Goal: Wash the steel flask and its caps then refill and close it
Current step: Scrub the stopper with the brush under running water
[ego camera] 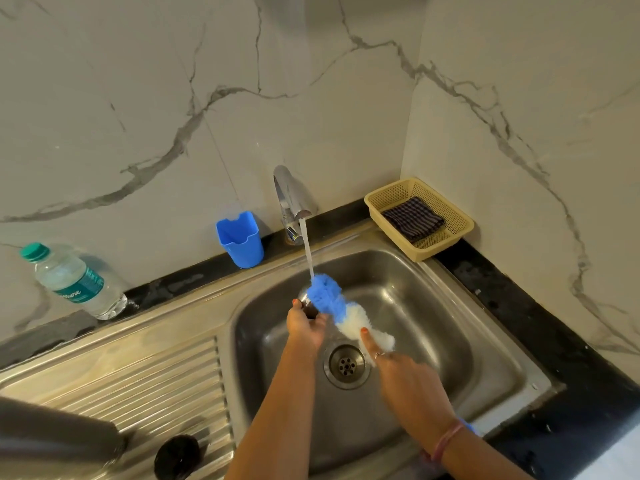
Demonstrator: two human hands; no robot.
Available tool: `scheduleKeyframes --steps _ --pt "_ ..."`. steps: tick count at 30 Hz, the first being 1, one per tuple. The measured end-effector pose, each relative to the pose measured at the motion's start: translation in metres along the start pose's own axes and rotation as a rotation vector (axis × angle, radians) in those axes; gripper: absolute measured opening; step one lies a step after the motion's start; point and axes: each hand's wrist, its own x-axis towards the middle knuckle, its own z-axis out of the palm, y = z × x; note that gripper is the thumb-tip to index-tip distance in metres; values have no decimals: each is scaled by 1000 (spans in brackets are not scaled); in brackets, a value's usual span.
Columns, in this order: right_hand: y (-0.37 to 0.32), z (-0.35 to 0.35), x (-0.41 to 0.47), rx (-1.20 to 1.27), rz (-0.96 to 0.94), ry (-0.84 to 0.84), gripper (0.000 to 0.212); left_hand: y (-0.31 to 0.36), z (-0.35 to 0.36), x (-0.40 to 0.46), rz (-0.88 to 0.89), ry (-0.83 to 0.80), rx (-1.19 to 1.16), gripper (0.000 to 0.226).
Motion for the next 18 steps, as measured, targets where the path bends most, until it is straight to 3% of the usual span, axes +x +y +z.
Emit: scheduleKeyframes --steps 5,10,14,18 --pt "7 -2 22 39 86 56 65 -5 2 -2 -25 -12 33 43" --pt "4 5 9 -34 21 45 68 2 -3 -1 -15 -36 53 34" --pt "21 6 9 34 67 1 69 5 -8 -2 10 -68 179 40" --pt "13 -1 24 21 39 24 69 0 -5 -4 50 -130 318 32"
